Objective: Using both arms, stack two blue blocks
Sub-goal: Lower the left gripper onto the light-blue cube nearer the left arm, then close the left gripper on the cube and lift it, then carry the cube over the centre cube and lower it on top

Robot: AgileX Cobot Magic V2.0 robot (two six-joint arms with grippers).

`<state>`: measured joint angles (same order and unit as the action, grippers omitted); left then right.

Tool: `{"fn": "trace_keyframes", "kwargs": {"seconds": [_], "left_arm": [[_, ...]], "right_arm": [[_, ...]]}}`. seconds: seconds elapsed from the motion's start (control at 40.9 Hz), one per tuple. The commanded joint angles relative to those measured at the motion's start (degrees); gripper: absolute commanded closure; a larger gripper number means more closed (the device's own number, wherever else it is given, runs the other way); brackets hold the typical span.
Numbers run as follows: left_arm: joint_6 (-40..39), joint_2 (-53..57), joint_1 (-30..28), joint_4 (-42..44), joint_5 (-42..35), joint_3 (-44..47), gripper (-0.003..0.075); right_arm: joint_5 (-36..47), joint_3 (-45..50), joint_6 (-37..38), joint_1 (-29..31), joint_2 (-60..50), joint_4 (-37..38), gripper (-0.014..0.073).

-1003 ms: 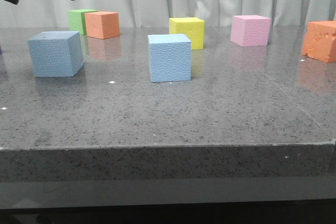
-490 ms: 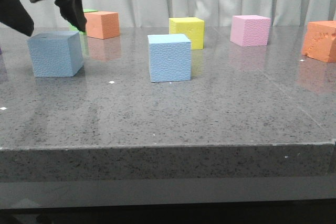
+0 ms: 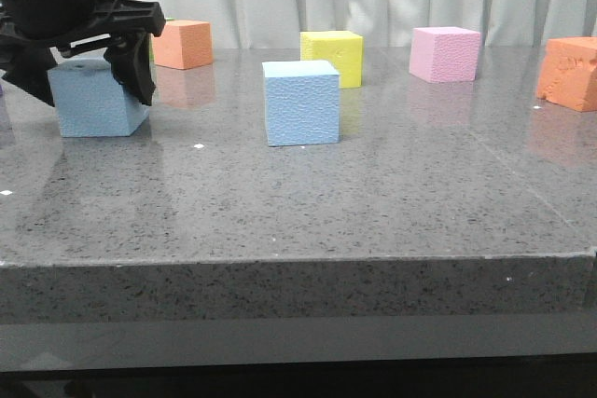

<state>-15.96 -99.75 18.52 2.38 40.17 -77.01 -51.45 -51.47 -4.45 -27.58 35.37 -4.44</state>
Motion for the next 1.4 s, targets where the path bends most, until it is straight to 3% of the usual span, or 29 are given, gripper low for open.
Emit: {"fn": "trace_keyframes", "kwargs": {"seconds": [0.0,0.122,0.245,0.49,0.636,0.783,0.955,1.371], "left_arm": [[-0.5,2.7,0.4,-0.2,-1.9,-1.8,0.0244],[0.7,3.6,1.1,-0.2,-2.0,-2.4,0.0289],[8.5,4.9,3.5,-0.7,-1.2,-5.8,0.029],[37.3,5.2,10.8,-10.3,3.0,-18.2,0.029],[58.6,5.0,14.8,-16.7,5.5,-21.9,0.029],[69.1,3.6,17.6,-18.4,7.9,-22.9,0.029],[73.8,1.5,18.0,-18.3,9.7,-22.9,0.029],[73.9,-2.5,18.0,-15.4,9.9,-22.9,0.029]], "right_arm": [[3.8,-1.4,-0.6,0.2,0.0,0.2,-0.0029],[3.8,-1.4,-0.6,0.2,0.0,0.2,-0.0029],[3.8,-1.4,-0.6,0.2,0.0,0.2,-0.0029],[3.8,-1.4,-0.6,0.2,0.0,0.2,-0.0029],[3.8,-1.4,-0.6,0.2,0.0,0.2,-0.0029],[3.8,-1.4,-0.6,0.2,0.0,0.2,-0.0029],[3.8,-1.4,-0.6,0.2,0.0,0.2,-0.0029],[3.8,-1.4,-0.6,0.2,0.0,0.2,-0.0029]]}}
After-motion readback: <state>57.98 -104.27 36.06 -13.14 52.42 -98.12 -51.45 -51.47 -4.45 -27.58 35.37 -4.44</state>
